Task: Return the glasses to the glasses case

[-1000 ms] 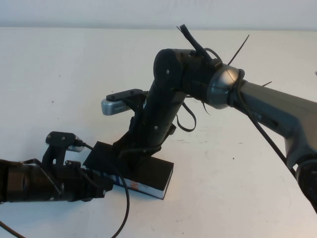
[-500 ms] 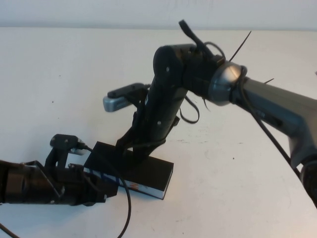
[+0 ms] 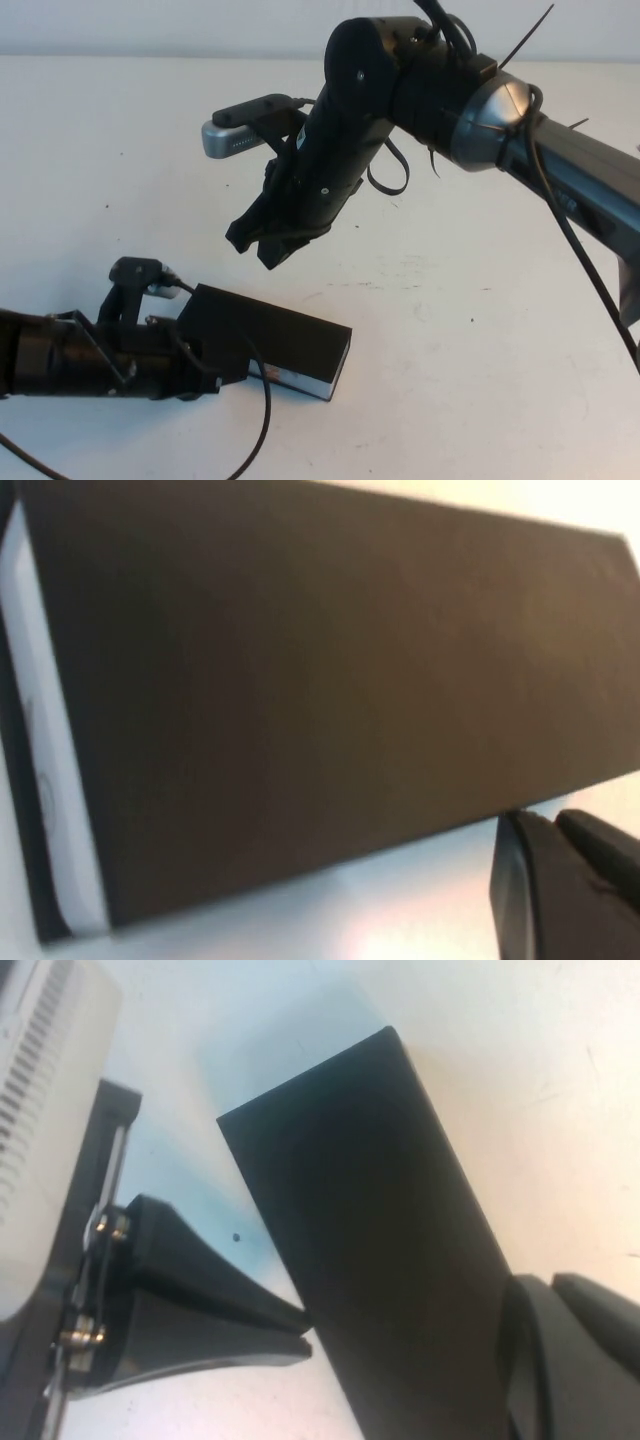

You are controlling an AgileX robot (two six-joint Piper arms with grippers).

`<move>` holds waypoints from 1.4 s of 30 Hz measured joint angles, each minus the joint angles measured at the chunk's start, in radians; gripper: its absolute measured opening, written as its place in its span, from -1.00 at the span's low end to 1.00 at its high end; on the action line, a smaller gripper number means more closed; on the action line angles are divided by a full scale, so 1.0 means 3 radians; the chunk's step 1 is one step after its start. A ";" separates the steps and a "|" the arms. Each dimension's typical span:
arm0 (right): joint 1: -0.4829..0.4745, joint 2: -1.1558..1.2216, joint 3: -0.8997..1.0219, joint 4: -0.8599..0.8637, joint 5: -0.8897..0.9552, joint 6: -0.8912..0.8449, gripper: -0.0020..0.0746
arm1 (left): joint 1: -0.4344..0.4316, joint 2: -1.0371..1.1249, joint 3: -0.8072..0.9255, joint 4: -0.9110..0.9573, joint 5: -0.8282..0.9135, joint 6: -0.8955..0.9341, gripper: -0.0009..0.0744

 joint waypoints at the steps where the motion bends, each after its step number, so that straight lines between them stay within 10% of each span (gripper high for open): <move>1: 0.0000 0.0000 0.0000 0.0000 0.0000 0.0000 -0.98 | 0.0000 0.0000 -0.0026 -0.0011 0.0000 0.0000 -0.98; 18: 0.0000 -0.0216 -0.0006 -0.0052 0.0013 0.0140 -0.98 | 0.0000 -0.0526 -0.0078 0.0799 0.0139 -0.0901 -0.98; 30: 0.0000 -0.1273 0.0224 -0.0571 0.0055 0.0541 -0.98 | -0.0013 -0.2891 0.0065 0.0938 -0.1273 -0.1142 -0.98; 42: 0.0000 -0.3147 0.2194 -0.0789 -0.0010 0.0773 -0.98 | -0.0015 -0.5105 0.1025 0.0648 -0.2389 -0.1148 -0.98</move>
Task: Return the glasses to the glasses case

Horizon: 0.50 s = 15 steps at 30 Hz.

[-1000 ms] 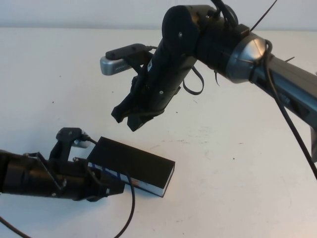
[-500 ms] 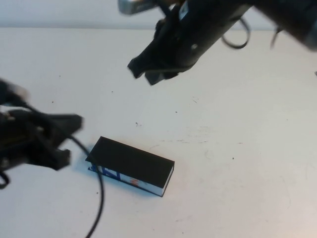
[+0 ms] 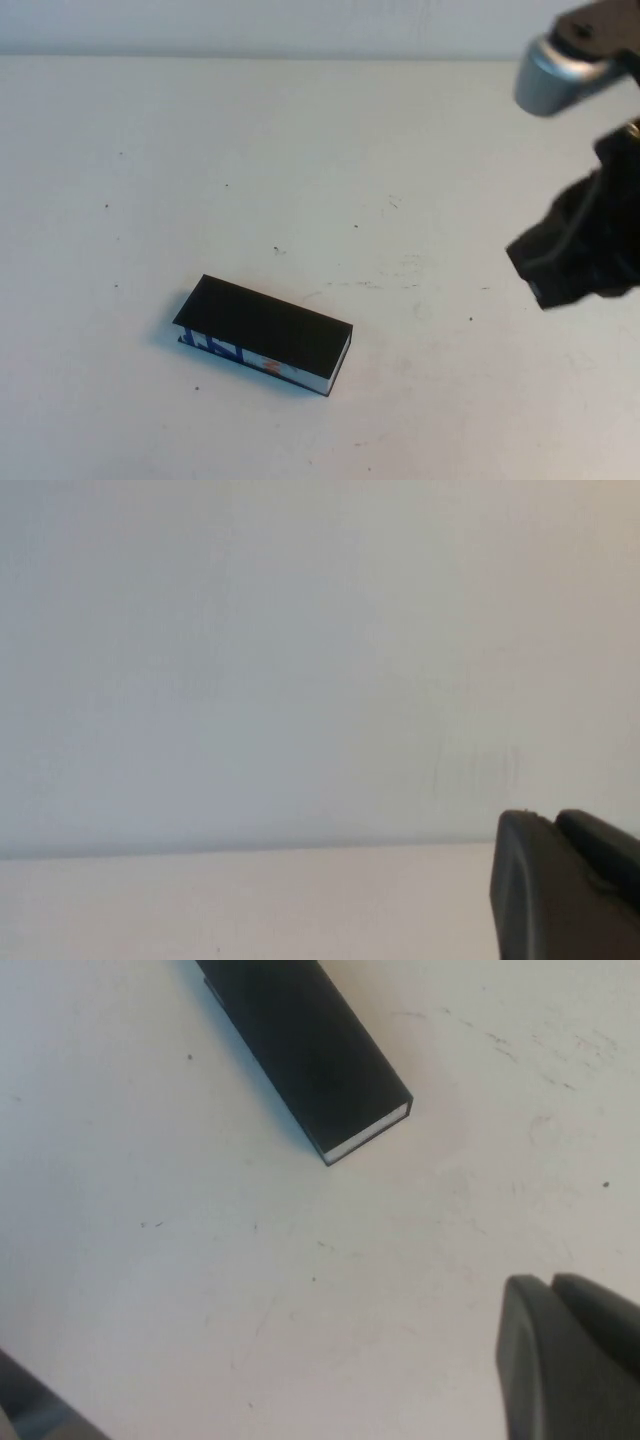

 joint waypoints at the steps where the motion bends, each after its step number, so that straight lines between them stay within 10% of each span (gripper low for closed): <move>1: 0.0000 -0.0168 0.0192 -0.0010 -0.0091 0.0026 -0.98 | 0.0000 -0.0099 0.0103 -0.0028 -0.0026 0.0000 -0.98; 15: 0.0000 -0.1715 0.2377 0.0008 -0.2159 0.0154 -0.98 | 0.0000 -0.0344 0.0988 -0.0121 -0.0439 0.0014 -0.98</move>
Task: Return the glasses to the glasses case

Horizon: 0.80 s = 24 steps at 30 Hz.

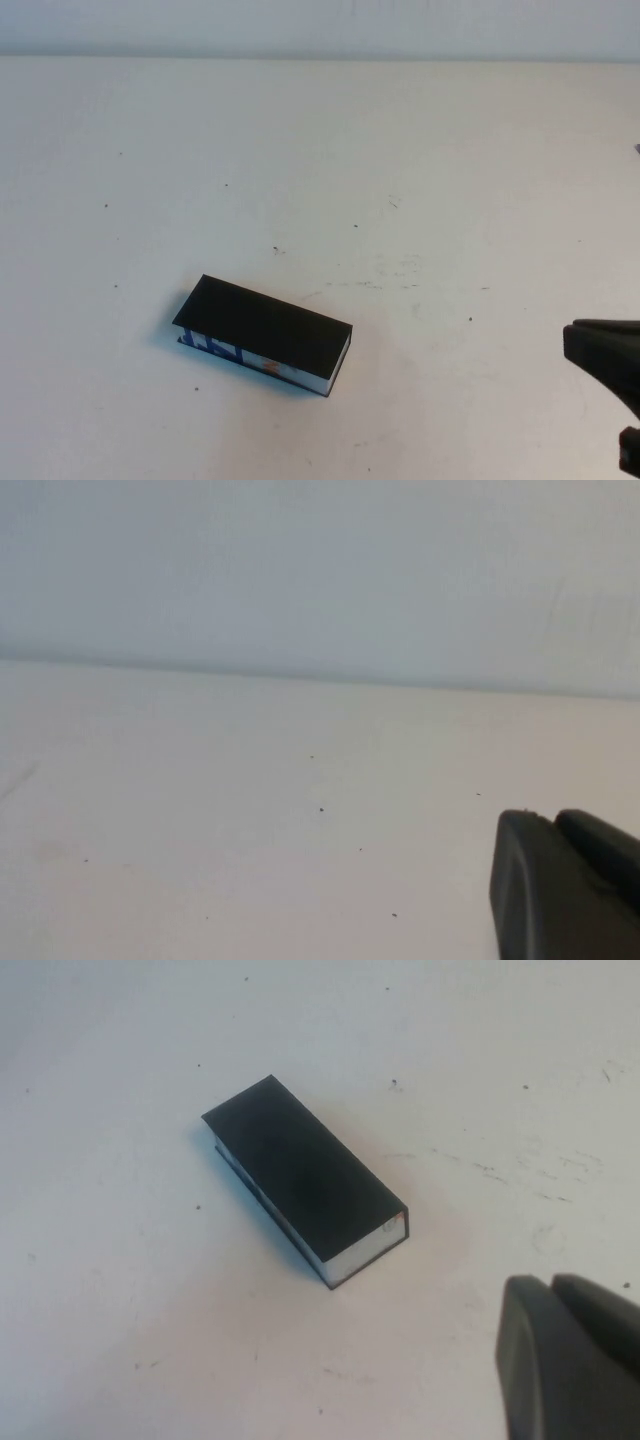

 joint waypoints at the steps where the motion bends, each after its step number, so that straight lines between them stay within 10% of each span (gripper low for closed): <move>1: 0.0000 -0.0033 0.0130 0.0014 -0.0154 0.0007 -0.98 | 0.0000 0.0000 0.0005 -0.0006 -0.0019 0.0000 -0.98; 24: -0.0121 -0.0169 0.0871 -0.0305 -0.0836 0.0144 -0.98 | -0.0006 0.0000 0.0008 -0.0047 -0.0065 0.0012 -0.98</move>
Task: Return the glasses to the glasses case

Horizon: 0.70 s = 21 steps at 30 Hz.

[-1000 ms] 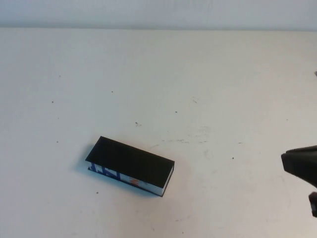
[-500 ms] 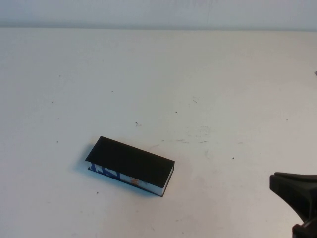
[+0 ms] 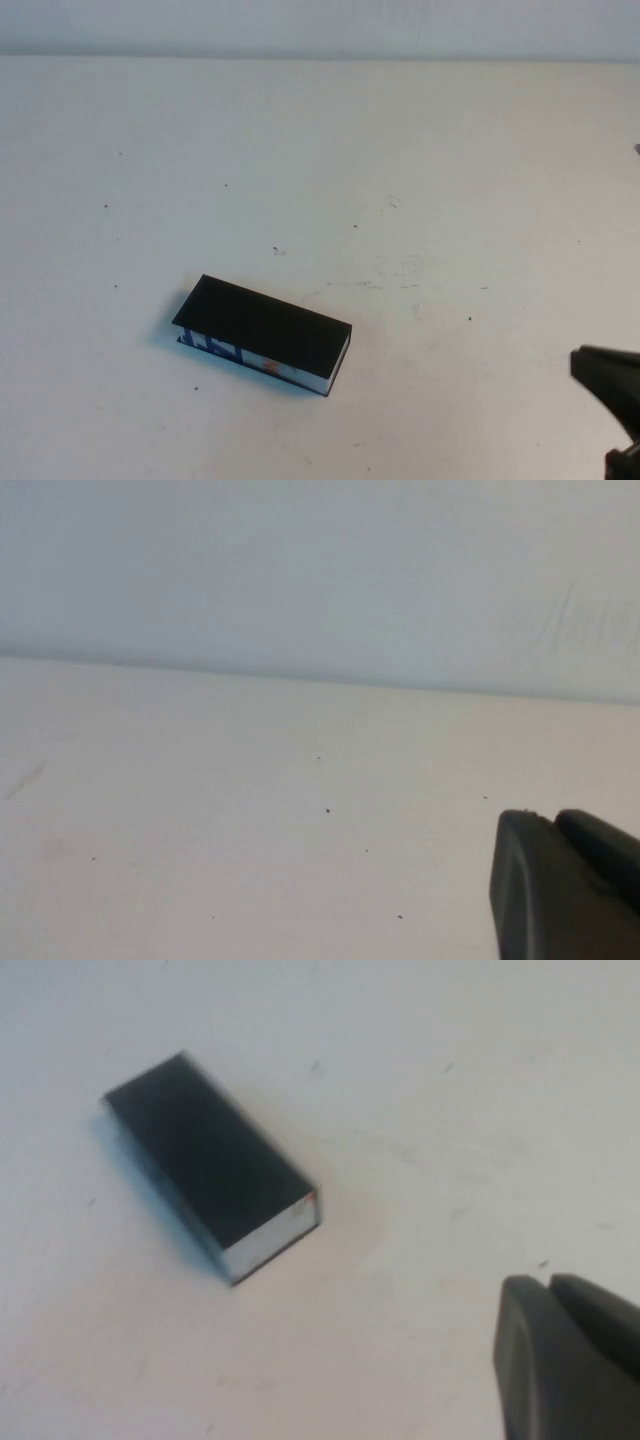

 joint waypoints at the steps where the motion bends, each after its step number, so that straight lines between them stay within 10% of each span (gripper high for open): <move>1: -0.0124 -0.0045 0.0049 -0.0050 -0.0115 0.0045 -0.98 | 0.0000 0.0000 0.0000 0.0000 0.0000 0.0000 -0.98; 11: -0.1853 -0.1146 0.1183 -0.0050 -0.1094 0.0128 -0.98 | 0.0000 0.0000 0.0000 0.0000 -0.0005 0.0013 -0.98; 21: -0.2165 -0.2129 0.1521 -0.0050 -0.0523 0.0128 -0.98 | 0.0000 0.0000 0.0000 0.0000 -0.0005 0.0013 -0.98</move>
